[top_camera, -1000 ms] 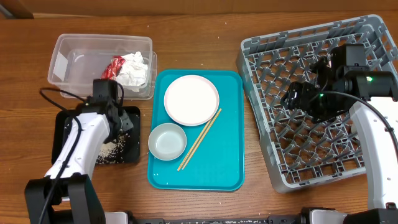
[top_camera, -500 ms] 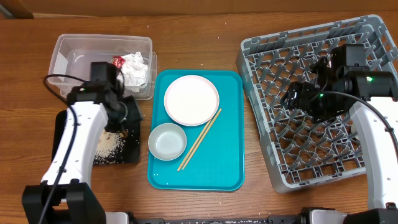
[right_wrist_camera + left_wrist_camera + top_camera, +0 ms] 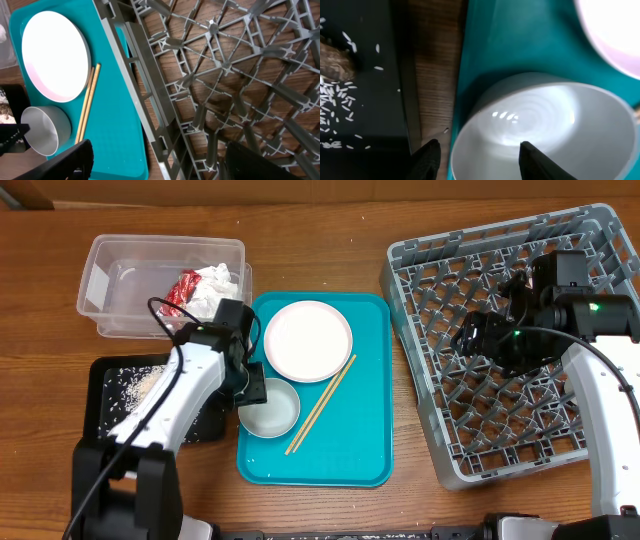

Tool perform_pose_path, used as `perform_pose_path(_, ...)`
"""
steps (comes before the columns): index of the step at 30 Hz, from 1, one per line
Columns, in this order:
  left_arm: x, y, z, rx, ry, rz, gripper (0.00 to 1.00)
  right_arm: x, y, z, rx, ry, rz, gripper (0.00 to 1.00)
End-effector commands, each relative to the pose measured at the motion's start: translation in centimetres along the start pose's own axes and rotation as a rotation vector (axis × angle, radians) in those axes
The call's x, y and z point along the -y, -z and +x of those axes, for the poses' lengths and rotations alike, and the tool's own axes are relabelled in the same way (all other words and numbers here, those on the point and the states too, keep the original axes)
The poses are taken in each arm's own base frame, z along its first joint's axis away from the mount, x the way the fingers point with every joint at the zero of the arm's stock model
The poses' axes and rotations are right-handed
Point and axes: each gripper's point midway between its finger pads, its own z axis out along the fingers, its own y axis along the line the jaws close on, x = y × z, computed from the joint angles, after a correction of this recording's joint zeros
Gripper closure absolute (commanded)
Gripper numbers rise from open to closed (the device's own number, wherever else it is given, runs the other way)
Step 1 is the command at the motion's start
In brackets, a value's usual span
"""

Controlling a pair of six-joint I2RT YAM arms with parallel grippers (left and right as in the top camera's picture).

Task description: Sort waste into correct bins and load items into the dishwasher

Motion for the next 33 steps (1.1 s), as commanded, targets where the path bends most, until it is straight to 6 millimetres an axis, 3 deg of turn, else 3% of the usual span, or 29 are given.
perform_pose_path(1, -0.7, -1.8, 0.8, -0.062, -0.025, -0.057, 0.51, -0.1, 0.1, -0.2, 0.009, 0.008, -0.006, 0.14)
perform_pose_path(2, -0.6, -2.0, 0.9, -0.075, -0.025, -0.057, 0.54, -0.1, 0.1, -0.2, 0.009, 0.008, -0.006, 0.14)
perform_pose_path(4, -0.3, -2.2, 1.2, -0.097, -0.024, -0.035, 0.75, -0.1, 0.1, -0.2, 0.009, 0.008, -0.006, 0.14)
perform_pose_path(6, 0.1, -2.2, 1.3, -0.102, -0.023, -0.014, 0.89, -0.1, 0.1, -0.2, 0.009, 0.008, -0.006, 0.14)
perform_pose_path(8, 0.2, -2.2, 1.2, -0.101, -0.022, -0.008, 0.95, -0.1, 0.1, -0.2, 0.009, 0.009, -0.006, 0.13)
perform_pose_path(13, 1.5, -1.5, 1.0, -0.107, -0.029, 0.057, 0.96, 0.7, 0.1, -0.3, 0.016, 0.008, 0.039, 0.13)
perform_pose_path(18, 3.3, 1.1, -0.4, -0.049, -0.035, 0.144, 0.96, 3.7, 0.6, -0.9, 0.052, -0.007, 0.214, 0.13)
perform_pose_path(25, 5.1, 4.9, -2.6, 0.118, -0.079, 0.205, 0.96, 1.8, 0.3, -1.1, 0.054, -0.017, 0.11, 0.1)
perform_pose_path(33, 7.6, 4.5, -1.4, 0.105, -0.156, 0.208, 0.96, 1.8, 0.3, -1.0, 0.049, -0.018, 0.111, 0.1)
